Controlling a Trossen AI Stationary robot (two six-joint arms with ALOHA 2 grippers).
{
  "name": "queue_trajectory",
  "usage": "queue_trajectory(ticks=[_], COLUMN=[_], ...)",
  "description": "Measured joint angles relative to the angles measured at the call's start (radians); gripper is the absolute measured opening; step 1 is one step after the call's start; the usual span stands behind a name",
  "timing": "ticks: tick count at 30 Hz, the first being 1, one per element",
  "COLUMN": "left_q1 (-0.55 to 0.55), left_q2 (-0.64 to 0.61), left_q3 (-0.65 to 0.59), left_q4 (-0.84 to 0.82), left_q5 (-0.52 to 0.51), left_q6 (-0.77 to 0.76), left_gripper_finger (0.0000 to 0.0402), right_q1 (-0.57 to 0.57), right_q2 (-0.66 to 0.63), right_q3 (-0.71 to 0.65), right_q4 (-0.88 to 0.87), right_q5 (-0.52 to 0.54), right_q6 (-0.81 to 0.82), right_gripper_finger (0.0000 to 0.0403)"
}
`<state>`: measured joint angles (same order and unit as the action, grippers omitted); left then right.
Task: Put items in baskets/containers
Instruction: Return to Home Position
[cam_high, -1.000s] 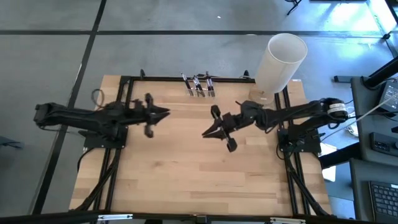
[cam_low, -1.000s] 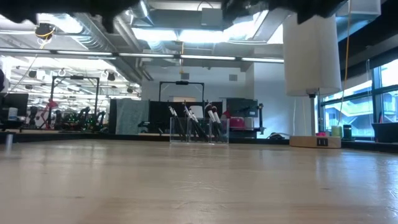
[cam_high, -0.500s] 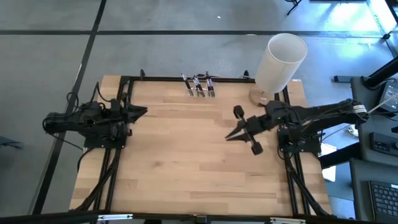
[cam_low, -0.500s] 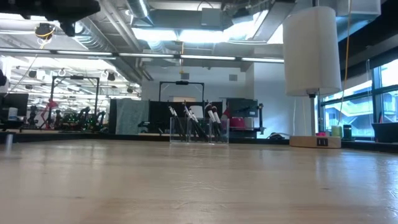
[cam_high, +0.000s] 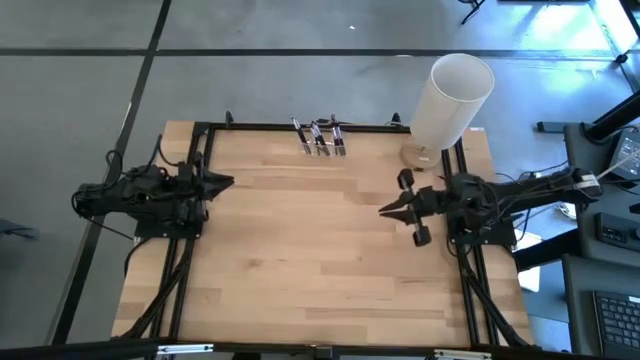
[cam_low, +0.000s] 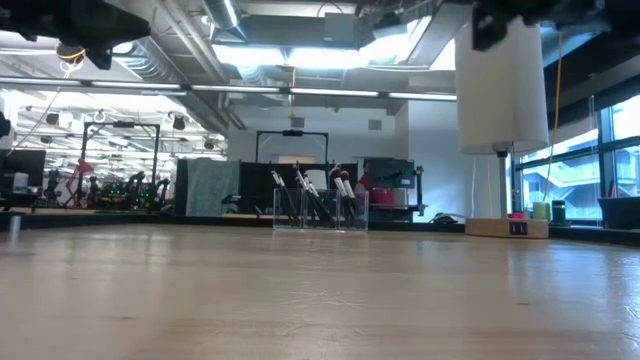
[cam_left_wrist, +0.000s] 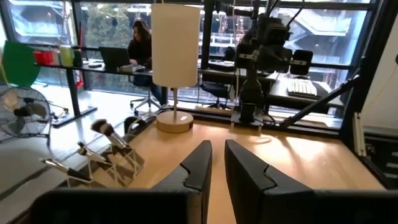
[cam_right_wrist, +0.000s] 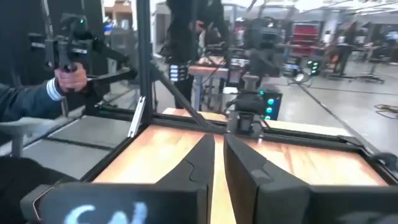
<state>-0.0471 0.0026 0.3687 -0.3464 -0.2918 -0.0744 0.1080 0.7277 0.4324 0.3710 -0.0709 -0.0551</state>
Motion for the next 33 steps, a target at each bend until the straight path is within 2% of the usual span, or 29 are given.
queue_trajectory(ticks=[7,12,18,21,28,33], left_q1=[0.000,0.000,0.000,0.000,0.004,0.004], left_q2=[-0.002,-0.002,-0.002,-0.002,-0.002,-0.002], left_q3=[0.000,-0.035,-0.180,-0.211,-0.234,-0.303], left_q4=[0.013,0.064,0.277,0.331,0.351,0.454], left_q5=[-0.089,-0.069,-0.035,-0.021,-0.024,-0.022], left_q6=[0.039,0.043,0.103,0.114,0.125,0.120], left_gripper_finger=[0.0037,0.0036,0.0035,0.0033,0.0031,0.0031], right_q1=[-0.059,-0.074,-0.075,-0.087,-0.134,-0.147], right_q2=[-0.297,-0.453,-0.475,-0.475,-0.475,-0.475], right_q3=[-0.108,-0.166,-0.344,-0.398,-0.427,-0.427], right_q4=[-0.075,-0.094,0.122,0.165,0.124,0.121], right_q5=[-0.042,-0.064,-0.062,-0.057,-0.037,-0.057], right_q6=[0.026,0.048,0.101,0.109,0.129,0.135], right_gripper_finger=[0.0037,0.0037,0.0037,0.0037,0.0037,0.0037])
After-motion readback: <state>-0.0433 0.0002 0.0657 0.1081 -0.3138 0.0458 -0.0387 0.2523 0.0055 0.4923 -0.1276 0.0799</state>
